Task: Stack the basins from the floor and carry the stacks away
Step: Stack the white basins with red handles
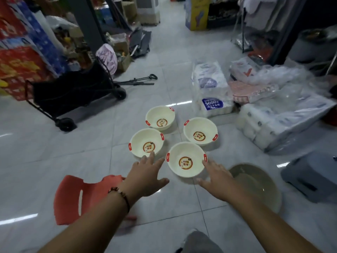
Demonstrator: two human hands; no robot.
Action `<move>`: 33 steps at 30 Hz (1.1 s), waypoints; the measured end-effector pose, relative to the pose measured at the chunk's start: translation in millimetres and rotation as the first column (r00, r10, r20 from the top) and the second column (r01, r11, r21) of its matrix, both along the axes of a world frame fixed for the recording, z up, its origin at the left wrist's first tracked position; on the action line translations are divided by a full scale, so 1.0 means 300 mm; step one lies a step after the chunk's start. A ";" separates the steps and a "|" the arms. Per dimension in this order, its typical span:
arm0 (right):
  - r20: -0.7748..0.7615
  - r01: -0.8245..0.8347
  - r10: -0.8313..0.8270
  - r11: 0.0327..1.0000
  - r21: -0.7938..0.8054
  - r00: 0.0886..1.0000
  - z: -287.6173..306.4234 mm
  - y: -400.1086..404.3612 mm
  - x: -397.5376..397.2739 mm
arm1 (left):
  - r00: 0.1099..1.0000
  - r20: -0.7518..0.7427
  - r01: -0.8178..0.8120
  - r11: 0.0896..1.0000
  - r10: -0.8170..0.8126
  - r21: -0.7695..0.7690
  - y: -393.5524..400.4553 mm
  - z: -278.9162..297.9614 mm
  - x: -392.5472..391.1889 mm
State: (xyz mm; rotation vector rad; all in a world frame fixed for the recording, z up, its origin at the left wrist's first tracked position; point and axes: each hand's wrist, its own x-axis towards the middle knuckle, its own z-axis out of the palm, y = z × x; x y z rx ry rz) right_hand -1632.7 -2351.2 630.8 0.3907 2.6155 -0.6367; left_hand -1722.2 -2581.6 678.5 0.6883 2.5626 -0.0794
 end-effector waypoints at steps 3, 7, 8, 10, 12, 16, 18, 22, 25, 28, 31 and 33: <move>0.001 0.019 -0.019 1.000 0.009 1.000 -0.074 0.015 -0.172 | 0.999 -0.020 0.040 0.999 -0.041 -0.036 0.026 -0.057 -0.188; 0.023 0.060 -0.061 0.998 0.015 0.998 -0.119 0.041 -0.342 | 0.996 -0.004 0.088 0.994 -0.088 -0.057 0.063 -0.115 -0.400; 0.035 0.082 -0.083 0.996 0.016 0.996 -0.134 0.046 -0.375 | 0.995 0.013 0.101 0.993 -0.101 -0.057 0.074 -0.132 -0.448; 0.051 0.137 -0.137 0.991 0.014 0.989 -0.184 0.055 -0.439 | 0.990 0.043 0.139 0.989 -0.137 -0.054 0.099 -0.178 -0.553; 0.075 0.195 -0.196 0.981 0.016 0.978 -0.247 0.059 -0.511 | 0.979 0.060 0.197 0.978 -0.193 -0.062 0.127 -0.248 -0.677; 0.165 0.325 -0.324 0.945 0.016 0.932 -0.410 0.053 -0.660 | 0.936 0.096 0.346 0.935 -0.338 -0.079 0.189 -0.476 -0.933; 0.184 0.403 -0.406 0.914 0.053 0.895 -0.510 0.039 -0.741 | 0.903 0.128 0.423 0.902 -0.411 -0.089 0.223 -0.617 -1.055; 0.240 0.546 -0.548 0.834 0.080 0.801 -0.759 0.000 -0.927 | 0.824 0.150 0.563 0.819 -0.546 -0.112 0.280 -0.928 -1.297; 0.291 0.612 -0.614 0.783 0.111 0.734 -0.995 -0.020 -1.033 | 0.778 0.154 0.628 0.763 -0.610 -0.154 0.322 -1.174 -1.439; 0.301 0.695 -0.688 0.711 0.102 0.660 -1.268 -0.026 -1.099 | 0.775 0.131 0.632 0.759 -0.618 -0.159 0.354 -1.441 -1.533; 0.340 0.721 -0.711 0.683 0.121 0.616 -1.545 -0.009 -1.122 | 0.780 0.098 0.625 0.765 -0.618 -0.154 0.367 -1.735 -1.576; 0.343 0.713 -0.714 0.684 0.155 0.610 -1.712 0.000 -1.118 | 0.776 0.104 0.631 0.762 -0.622 -0.148 0.367 -1.916 -1.580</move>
